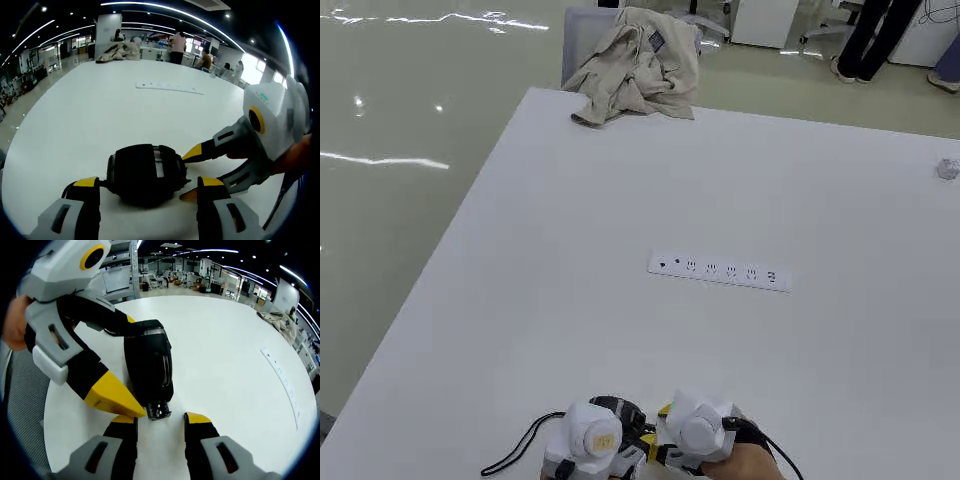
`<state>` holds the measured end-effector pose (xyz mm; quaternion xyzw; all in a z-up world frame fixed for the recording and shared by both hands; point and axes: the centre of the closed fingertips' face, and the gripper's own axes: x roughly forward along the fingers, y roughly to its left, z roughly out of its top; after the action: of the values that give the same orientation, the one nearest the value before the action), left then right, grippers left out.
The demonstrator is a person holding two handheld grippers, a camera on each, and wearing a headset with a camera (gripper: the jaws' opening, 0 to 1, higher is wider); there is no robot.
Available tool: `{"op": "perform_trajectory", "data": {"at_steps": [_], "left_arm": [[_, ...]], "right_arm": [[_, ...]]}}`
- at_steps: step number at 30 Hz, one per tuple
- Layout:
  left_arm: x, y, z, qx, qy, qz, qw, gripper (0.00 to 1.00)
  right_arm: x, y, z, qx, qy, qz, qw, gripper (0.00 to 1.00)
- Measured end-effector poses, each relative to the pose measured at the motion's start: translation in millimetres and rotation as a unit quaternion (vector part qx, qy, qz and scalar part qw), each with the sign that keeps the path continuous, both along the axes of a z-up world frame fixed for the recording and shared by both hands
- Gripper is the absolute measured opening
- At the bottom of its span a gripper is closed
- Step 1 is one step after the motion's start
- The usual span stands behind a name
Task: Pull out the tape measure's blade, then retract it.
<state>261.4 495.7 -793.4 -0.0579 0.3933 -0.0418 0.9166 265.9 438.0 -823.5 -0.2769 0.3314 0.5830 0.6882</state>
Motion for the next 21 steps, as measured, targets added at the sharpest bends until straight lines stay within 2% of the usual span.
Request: {"op": "perform_trajectory", "data": {"at_steps": [4, 6, 8, 17, 21], "left_arm": [[-1.5, 0.3, 0.1, 0.000, -0.005, -0.002, 1.0000, 0.79], [-3.3, 2.9, 1.1, 0.006, -0.008, -0.001, 0.9999, 0.79], [-5.3, 1.6, 0.6, 0.001, -0.005, -0.003, 1.0000, 0.80], [-14.2, 7.7, 4.5, -0.004, -0.010, 0.003, 0.9999, 0.82], [-19.7, 10.0, 10.6, -0.006, -0.018, 0.002, 0.9998, 0.83]], "right_arm": [[1.0, -2.5, -0.7, 0.003, 0.003, -0.015, 0.9999, 0.41], [0.4, -3.5, 3.7, 0.006, 0.007, -0.027, 0.9996, 0.42], [0.7, -4.2, 5.4, 0.010, 0.006, -0.034, 0.9994, 0.44], [-6.0, -6.7, 12.1, 0.020, 0.009, -0.062, 0.9978, 0.50], [-9.7, -9.4, 18.9, 0.032, 0.010, -0.084, 0.9959, 0.52]]}}
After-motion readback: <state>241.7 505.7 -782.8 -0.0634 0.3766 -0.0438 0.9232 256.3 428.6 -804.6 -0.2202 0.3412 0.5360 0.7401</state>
